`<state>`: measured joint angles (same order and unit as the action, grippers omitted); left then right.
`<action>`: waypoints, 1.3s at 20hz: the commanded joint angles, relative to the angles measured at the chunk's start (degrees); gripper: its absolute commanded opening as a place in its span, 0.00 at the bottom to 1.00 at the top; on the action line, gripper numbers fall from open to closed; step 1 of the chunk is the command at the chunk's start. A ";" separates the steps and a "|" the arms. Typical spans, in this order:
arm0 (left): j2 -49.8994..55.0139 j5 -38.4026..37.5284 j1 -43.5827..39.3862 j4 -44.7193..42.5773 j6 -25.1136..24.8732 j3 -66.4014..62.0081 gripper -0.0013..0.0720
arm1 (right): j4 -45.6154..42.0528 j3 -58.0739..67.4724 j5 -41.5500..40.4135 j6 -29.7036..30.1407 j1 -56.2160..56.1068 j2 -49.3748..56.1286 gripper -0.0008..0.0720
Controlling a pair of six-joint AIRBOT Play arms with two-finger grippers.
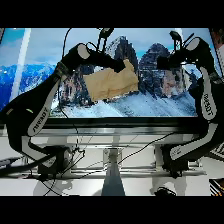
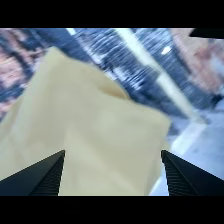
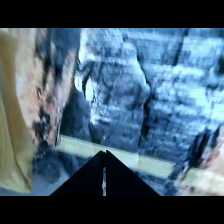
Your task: Fold the clothes and pants, and hang the long-sleeved shirts on hangers.
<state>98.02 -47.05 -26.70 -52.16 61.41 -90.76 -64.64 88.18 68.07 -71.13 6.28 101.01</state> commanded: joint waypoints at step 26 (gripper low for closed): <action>-10.38 -20.31 6.82 -37.99 9.18 -0.07 0.30 | 18.69 1.77 -11.56 -3.50 -13.33 -0.50 0.03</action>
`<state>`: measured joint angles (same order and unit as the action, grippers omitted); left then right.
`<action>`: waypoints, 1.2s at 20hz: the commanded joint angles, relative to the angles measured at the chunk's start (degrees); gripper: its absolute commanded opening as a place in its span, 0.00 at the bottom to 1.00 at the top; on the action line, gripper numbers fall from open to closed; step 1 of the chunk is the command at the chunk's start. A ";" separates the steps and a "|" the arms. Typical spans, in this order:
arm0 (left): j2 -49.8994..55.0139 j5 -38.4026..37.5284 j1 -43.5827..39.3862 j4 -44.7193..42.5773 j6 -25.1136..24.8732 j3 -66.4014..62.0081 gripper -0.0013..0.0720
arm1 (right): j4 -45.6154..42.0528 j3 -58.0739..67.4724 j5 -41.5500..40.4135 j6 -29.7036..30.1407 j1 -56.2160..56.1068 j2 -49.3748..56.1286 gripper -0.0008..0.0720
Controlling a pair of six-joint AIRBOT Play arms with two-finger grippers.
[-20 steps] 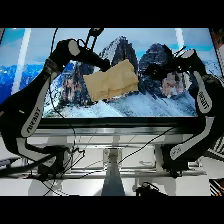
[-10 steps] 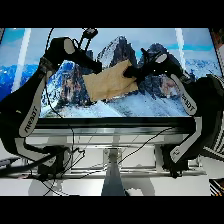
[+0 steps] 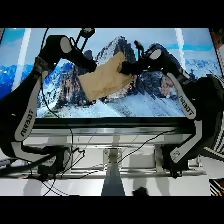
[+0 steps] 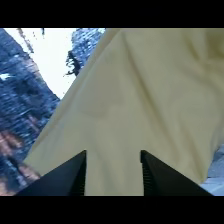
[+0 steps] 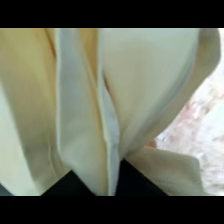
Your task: Fold the clothes and pants, and hang the long-sleeved shirts on hangers.
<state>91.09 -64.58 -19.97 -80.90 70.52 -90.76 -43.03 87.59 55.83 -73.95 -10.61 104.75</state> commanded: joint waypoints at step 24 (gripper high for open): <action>-19.69 -4.96 0.09 -16.39 0.02 -0.07 0.03 | -55.69 2.34 31.61 -35.08 70.40 -54.49 0.23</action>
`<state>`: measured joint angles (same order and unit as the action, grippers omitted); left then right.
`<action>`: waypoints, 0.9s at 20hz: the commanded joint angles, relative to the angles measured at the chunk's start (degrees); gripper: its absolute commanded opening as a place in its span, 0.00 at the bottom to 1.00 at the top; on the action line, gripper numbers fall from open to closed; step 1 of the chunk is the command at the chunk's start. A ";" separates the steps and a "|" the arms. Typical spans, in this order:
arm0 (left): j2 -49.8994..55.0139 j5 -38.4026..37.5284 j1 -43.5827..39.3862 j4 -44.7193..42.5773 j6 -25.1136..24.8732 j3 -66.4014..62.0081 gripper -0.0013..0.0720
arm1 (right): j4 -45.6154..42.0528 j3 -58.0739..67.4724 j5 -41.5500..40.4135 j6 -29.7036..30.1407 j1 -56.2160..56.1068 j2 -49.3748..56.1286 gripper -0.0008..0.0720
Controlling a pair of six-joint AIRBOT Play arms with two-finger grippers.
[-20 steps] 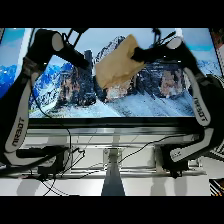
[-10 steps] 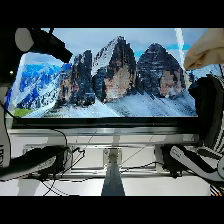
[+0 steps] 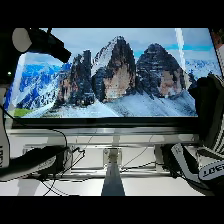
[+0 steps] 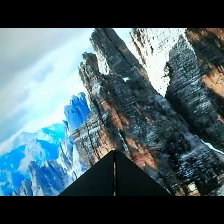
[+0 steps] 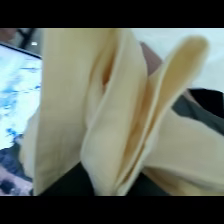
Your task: Fold the clothes and pants, and hang the long-sleeved shirts on hangers.
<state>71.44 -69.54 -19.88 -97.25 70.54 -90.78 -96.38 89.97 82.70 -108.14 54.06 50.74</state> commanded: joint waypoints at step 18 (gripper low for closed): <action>-0.04 0.02 0.00 -0.04 0.00 -0.04 0.03 | 4.37 -4.98 2.58 13.42 -46.51 0.37 0.18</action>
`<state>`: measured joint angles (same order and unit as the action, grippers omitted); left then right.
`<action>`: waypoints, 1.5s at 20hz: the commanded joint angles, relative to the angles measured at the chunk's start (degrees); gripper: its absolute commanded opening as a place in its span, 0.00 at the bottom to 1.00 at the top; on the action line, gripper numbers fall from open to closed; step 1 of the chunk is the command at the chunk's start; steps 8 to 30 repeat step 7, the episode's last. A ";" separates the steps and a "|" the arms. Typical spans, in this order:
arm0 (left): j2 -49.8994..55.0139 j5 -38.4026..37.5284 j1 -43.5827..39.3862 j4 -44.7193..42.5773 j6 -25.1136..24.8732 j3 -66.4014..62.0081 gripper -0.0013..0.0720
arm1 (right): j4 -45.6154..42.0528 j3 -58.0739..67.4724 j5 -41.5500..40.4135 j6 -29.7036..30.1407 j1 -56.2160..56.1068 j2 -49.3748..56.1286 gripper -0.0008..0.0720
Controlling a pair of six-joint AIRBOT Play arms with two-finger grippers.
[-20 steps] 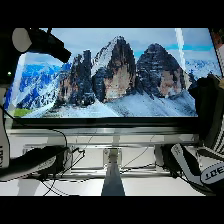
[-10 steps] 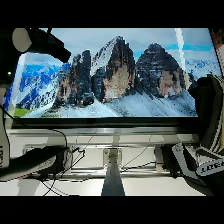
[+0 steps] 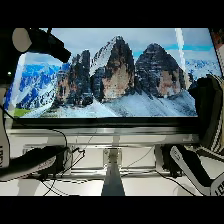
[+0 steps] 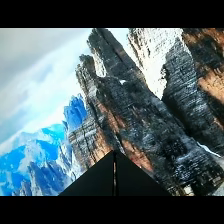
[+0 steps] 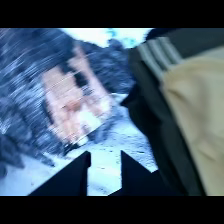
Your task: Fold the clothes and pants, and hang the long-sleeved shirts on hangers.
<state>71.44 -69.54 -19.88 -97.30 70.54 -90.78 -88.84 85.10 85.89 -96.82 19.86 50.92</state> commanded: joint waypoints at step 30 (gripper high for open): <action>-0.04 0.02 0.00 0.00 -0.02 -0.04 0.03 | -5.90 -0.11 -2.03 2.05 -18.99 0.20 0.03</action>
